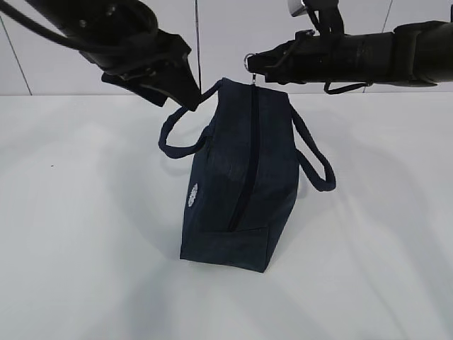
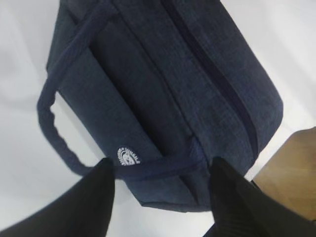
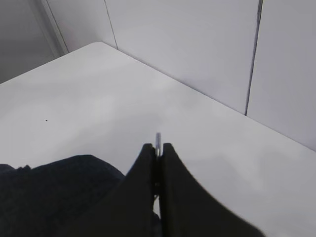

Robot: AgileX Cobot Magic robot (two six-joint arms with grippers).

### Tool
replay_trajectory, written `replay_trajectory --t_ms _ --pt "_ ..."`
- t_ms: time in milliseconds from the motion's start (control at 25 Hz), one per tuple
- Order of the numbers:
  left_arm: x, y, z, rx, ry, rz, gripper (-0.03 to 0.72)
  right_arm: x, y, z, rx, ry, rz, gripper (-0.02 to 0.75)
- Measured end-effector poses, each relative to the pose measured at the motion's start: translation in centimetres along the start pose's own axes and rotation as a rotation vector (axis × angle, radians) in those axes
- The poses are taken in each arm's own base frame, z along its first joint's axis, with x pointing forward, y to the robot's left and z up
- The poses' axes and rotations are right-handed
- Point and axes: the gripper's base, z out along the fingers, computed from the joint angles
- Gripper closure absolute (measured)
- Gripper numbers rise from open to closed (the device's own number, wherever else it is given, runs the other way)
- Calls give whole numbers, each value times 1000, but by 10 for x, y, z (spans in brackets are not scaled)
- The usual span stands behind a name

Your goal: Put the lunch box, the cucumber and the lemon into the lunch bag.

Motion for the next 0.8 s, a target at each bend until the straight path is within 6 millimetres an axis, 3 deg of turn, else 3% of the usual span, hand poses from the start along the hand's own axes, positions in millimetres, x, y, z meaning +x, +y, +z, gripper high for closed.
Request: replay_trajectory --t_ms 440,640,800 --pt "-39 12 42 32 62 -31 238 0 0 0 -2 1 -1 737" --pt "-45 22 73 35 103 -67 238 0 0 0 -3 3 -2 737" --pt "-45 27 86 36 121 -80 260 0 0 0 -3 2 -2 738"
